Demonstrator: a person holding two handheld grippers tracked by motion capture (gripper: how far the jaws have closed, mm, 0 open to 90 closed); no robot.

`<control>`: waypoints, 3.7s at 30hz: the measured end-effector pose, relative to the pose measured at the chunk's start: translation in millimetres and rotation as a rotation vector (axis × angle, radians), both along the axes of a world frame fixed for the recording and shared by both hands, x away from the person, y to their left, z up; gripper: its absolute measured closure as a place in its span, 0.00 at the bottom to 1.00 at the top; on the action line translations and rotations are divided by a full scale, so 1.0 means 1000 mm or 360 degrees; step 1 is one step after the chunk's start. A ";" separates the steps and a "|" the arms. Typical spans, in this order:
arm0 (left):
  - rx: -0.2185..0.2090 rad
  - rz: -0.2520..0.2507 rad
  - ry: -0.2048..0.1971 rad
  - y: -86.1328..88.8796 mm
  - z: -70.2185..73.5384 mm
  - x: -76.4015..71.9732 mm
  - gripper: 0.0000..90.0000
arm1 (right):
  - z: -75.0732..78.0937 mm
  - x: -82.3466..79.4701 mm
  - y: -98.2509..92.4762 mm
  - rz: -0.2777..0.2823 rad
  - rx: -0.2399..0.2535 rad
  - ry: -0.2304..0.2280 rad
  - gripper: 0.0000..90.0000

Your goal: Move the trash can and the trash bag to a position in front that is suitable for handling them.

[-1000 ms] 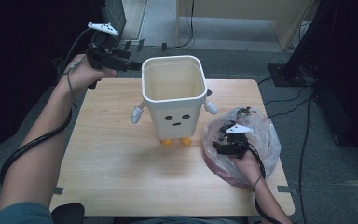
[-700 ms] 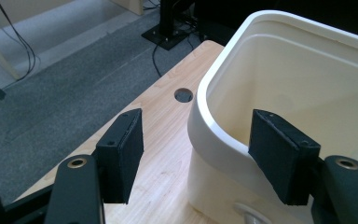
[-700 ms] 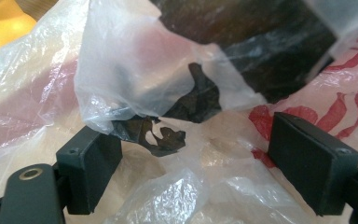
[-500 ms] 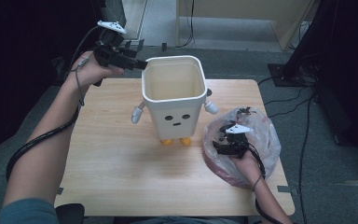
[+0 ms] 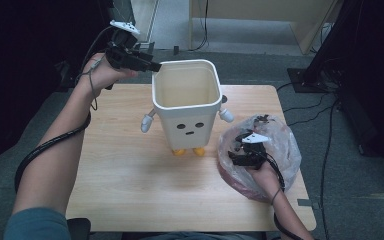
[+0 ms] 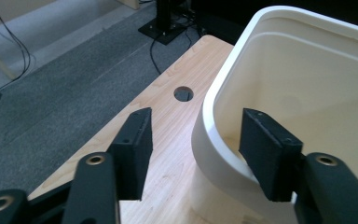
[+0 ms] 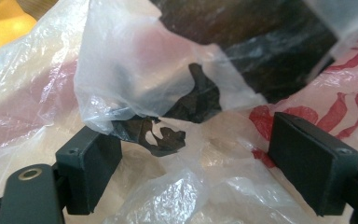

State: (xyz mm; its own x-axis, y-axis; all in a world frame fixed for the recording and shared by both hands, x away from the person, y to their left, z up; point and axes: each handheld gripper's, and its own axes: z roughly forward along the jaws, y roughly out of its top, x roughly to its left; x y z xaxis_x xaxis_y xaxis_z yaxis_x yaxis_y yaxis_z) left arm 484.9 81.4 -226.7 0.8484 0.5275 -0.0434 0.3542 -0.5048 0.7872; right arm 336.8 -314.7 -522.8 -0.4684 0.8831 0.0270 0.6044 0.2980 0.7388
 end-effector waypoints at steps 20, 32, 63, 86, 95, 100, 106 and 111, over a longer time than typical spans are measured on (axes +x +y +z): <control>0.0039 -0.0042 -0.0051 -0.022 -0.016 0.007 0.71 | 0.000 0.000 0.000 0.0002 0.0002 0.0002 0.19; 0.0034 -0.0041 -0.0065 -0.026 -0.022 0.006 0.86 | 0.000 0.000 0.000 0.0004 0.0001 0.0001 0.19; -0.0067 -0.0002 0.0146 -0.018 0.012 0.008 0.85 | 0.000 0.000 0.000 0.0006 0.0000 -0.0002 0.19; -0.0079 0.0001 0.0138 0.010 0.026 0.001 0.86 | 0.000 0.000 0.000 0.0010 0.0000 0.0000 0.19; -0.0084 0.0013 0.0119 0.025 0.028 -0.004 0.86 | 0.000 0.000 0.000 0.0009 0.0001 0.0000 0.19; -0.0087 0.0023 0.0120 0.033 0.027 -0.006 0.86 | 0.000 0.000 0.000 0.0009 0.0001 -0.0001 0.19; -0.0084 0.0027 0.0120 0.041 0.024 -0.008 0.86 | 0.000 0.000 0.000 0.0010 0.0001 -0.0001 0.19; -0.0082 0.0040 0.0118 0.051 0.024 -0.010 0.86 | 0.000 0.000 0.000 0.0009 0.0001 -0.0001 0.19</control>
